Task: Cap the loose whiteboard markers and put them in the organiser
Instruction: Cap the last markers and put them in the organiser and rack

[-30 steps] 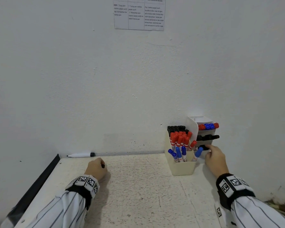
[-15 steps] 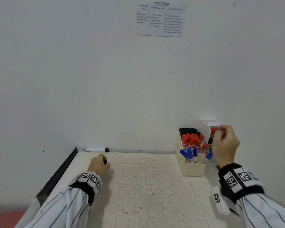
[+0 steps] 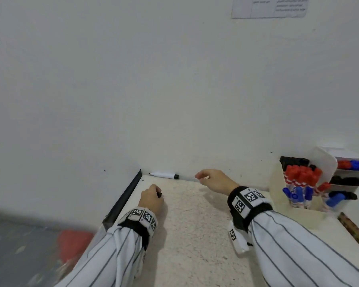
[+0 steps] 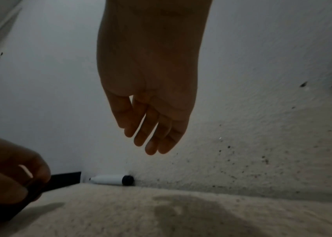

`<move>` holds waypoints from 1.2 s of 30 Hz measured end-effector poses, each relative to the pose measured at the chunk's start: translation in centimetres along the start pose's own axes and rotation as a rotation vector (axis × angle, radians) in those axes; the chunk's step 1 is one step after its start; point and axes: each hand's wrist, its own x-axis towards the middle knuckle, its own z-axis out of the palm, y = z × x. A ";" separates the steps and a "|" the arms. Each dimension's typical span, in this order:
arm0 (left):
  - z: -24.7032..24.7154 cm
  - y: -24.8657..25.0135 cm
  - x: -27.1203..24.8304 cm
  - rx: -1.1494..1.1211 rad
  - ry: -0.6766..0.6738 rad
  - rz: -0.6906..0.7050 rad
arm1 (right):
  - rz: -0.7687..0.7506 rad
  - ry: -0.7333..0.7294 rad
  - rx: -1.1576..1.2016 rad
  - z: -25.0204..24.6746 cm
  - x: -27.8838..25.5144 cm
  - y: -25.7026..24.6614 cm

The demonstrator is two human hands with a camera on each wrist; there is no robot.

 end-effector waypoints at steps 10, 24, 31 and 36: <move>0.5 0.2 -0.2 -0.112 0.042 -0.069 | 0.044 -0.214 -0.151 5.0 6.9 -2.1; 0.5 -0.1 0.2 -0.148 0.031 -0.074 | 0.112 -0.159 -0.362 8.6 9.1 -3.1; 0.4 0.1 0.1 -0.166 0.030 -0.096 | 0.058 -0.087 -0.374 8.2 8.3 -2.9; 0.3 0.1 -0.1 -0.182 0.035 -0.080 | 0.096 -0.187 -0.348 7.4 7.4 -2.9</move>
